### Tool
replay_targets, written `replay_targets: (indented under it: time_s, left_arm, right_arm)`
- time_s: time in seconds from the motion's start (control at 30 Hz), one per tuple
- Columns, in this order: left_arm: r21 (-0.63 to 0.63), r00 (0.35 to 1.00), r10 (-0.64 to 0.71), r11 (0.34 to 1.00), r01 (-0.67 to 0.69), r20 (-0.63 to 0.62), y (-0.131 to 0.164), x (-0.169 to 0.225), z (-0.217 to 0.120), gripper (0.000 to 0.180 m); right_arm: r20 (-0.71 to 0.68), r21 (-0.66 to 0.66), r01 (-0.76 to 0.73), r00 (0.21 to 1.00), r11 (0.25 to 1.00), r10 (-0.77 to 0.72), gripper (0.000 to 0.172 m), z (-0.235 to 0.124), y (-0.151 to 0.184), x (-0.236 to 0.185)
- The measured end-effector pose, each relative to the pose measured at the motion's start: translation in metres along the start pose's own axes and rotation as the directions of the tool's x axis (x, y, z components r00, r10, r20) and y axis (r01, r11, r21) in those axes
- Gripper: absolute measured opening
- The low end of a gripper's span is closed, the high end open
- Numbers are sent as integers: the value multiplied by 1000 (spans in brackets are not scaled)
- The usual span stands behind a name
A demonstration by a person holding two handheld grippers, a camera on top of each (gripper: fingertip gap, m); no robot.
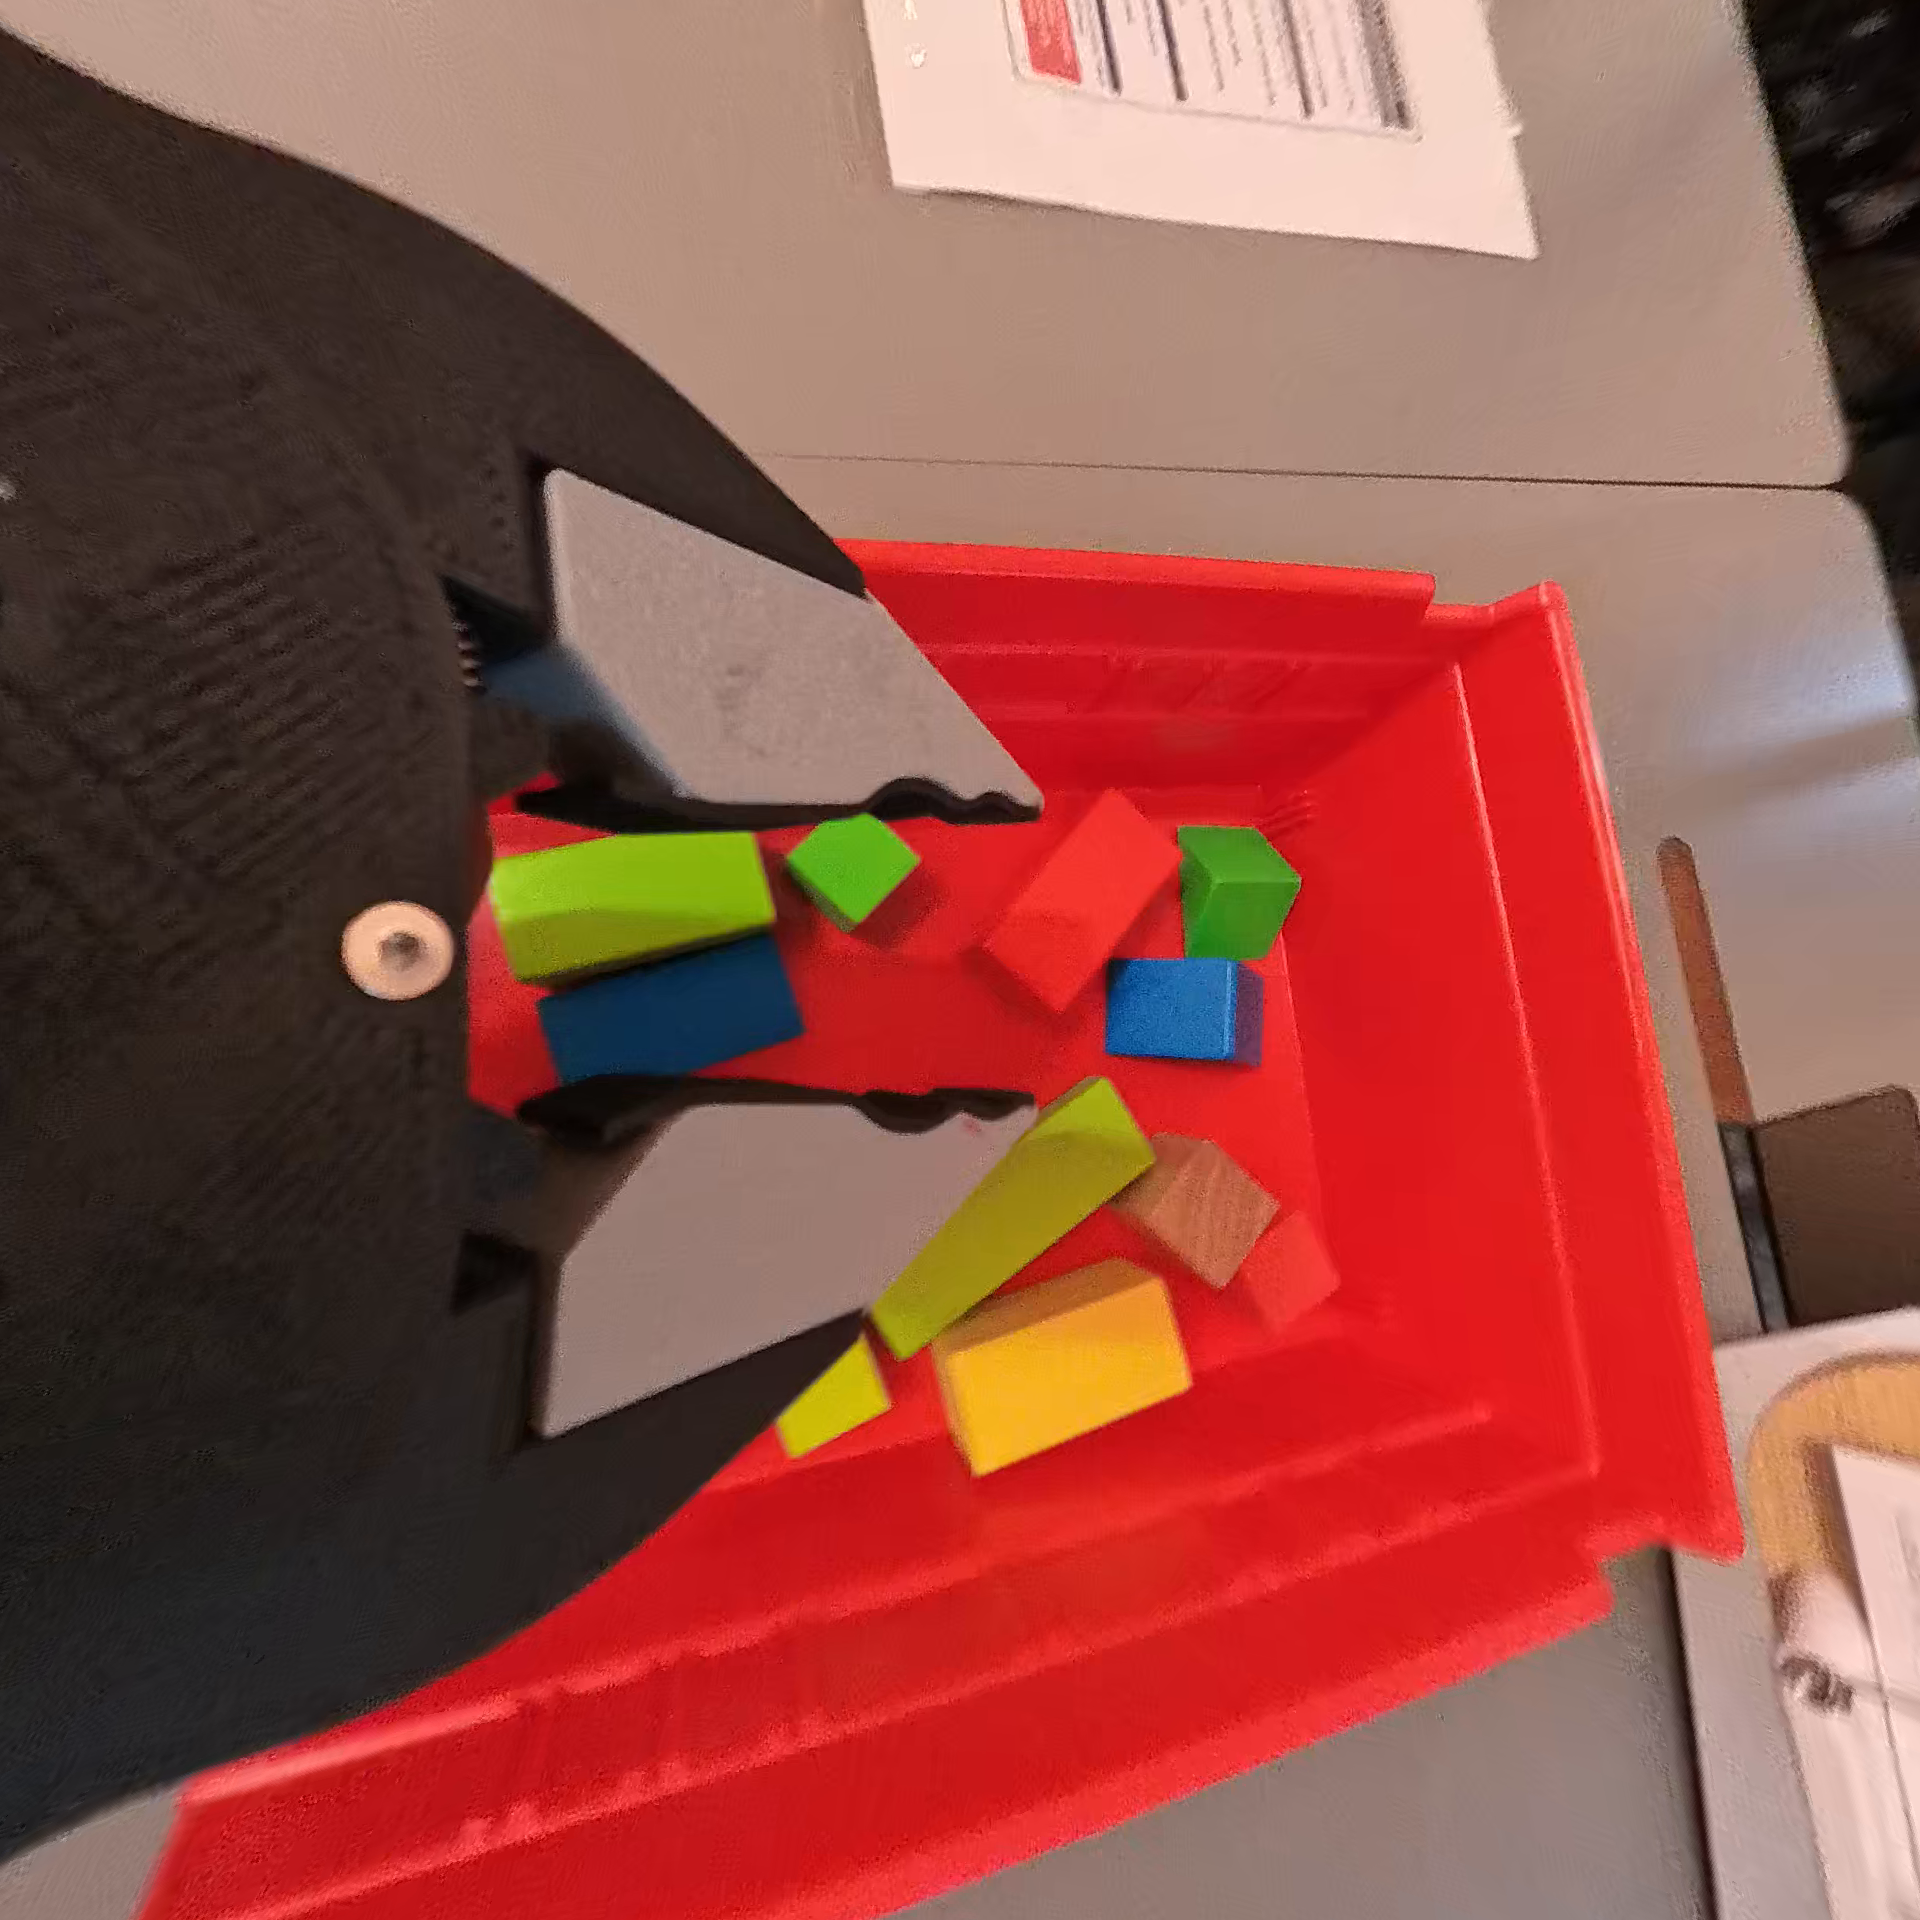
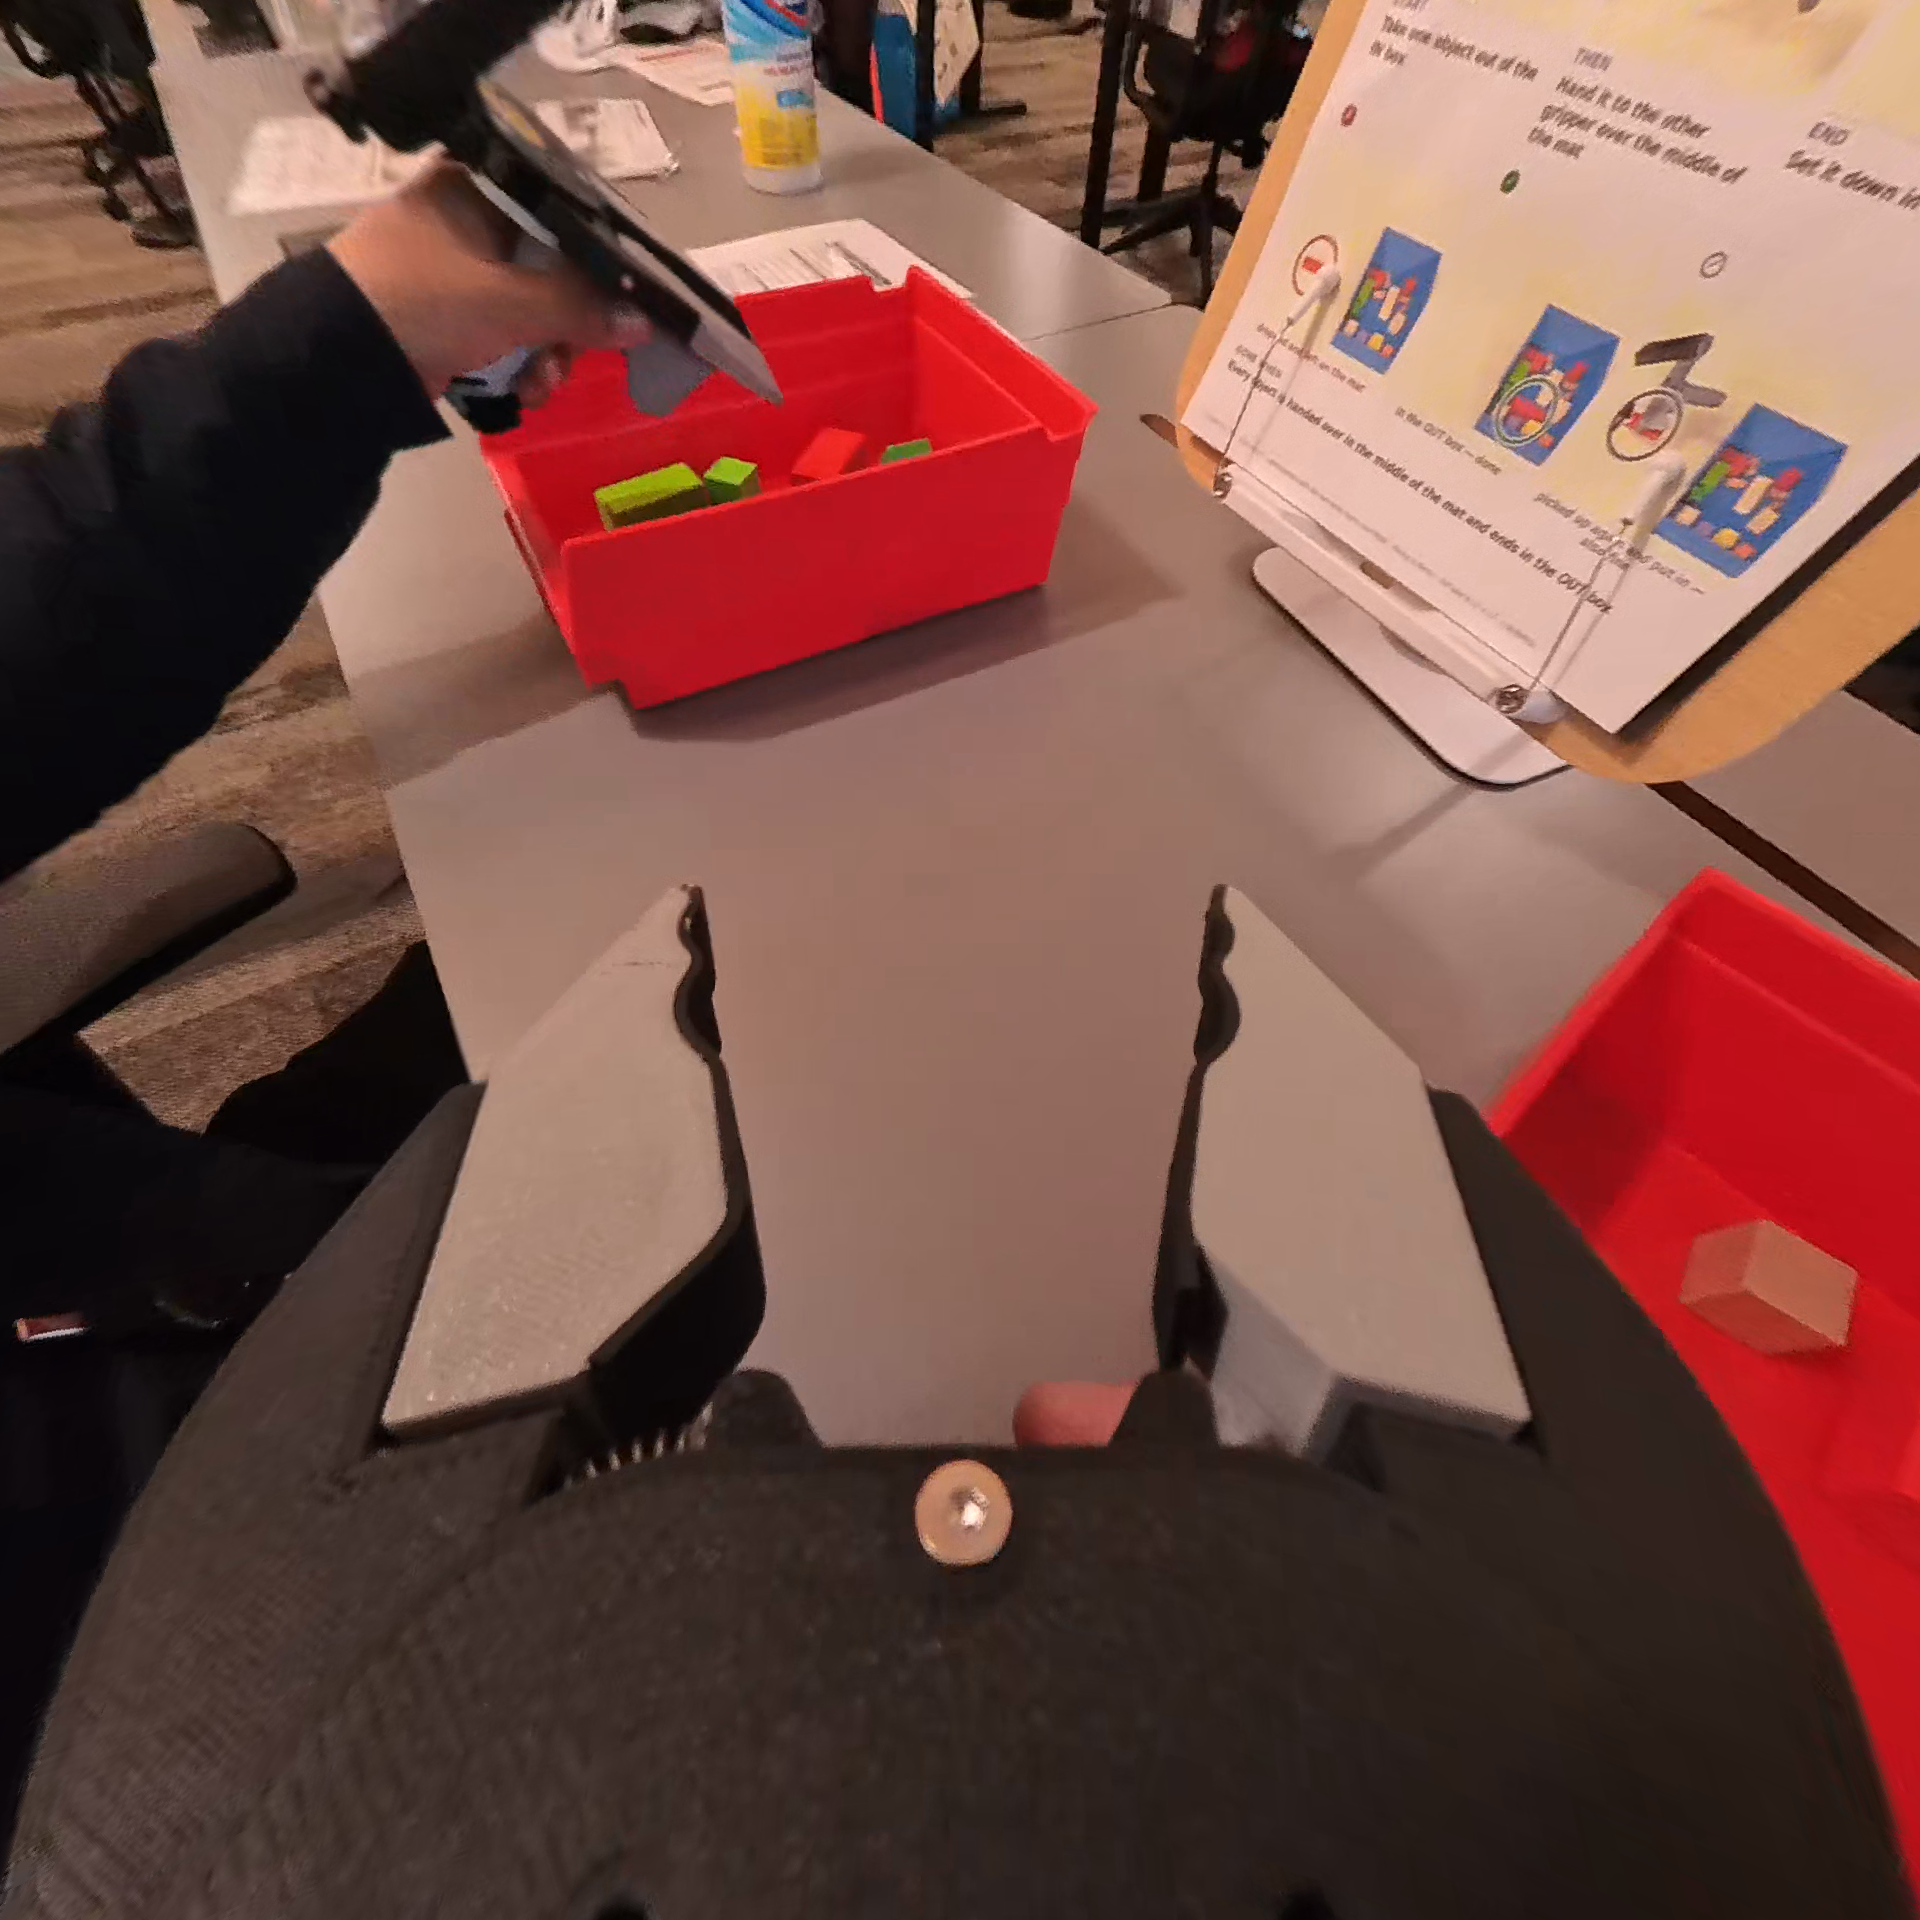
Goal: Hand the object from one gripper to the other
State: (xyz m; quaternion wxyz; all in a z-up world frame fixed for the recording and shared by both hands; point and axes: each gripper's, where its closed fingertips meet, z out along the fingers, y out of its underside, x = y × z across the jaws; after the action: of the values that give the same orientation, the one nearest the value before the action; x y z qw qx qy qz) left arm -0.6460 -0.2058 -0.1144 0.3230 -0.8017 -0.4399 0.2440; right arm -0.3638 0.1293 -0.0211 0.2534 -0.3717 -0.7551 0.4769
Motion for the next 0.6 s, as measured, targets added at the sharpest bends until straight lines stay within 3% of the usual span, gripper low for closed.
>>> replay_targets:
  time_s: [0.2, 0.4, 0.5, 0.53, 0.6]
  left_arm:
    - [-190, 989, -114, 973, 130, 96, -2, -19, 52, 55]
    - [-393, 981, -145, 901, 186, 131, 41, -16, 86, 63]
    - [-370, 976, -201, 903, 219, 87, 39, -13, 94, 45]
    - [-368, 982, -176, 910, 190, 73, 38, -13, 94, 33]
    - [-388, 991, -117, 912, 133, 64, 41, -14, 90, 31]
  right_arm:
    - [50, 51, 5, 999, 999, -8, 91, -15, -6, -12]
    - [66, 86, 57, 996, 995, -63, 92, -30, -10, -23]
    - [54, 101, 50, 997, 994, -56, 92, -36, -12, -19]
    - [47, 108, 41, 998, 993, -46, 91, -38, -12, -16]
    - [47, 124, 19, 999, 992, -25, 88, -41, -13, -11]
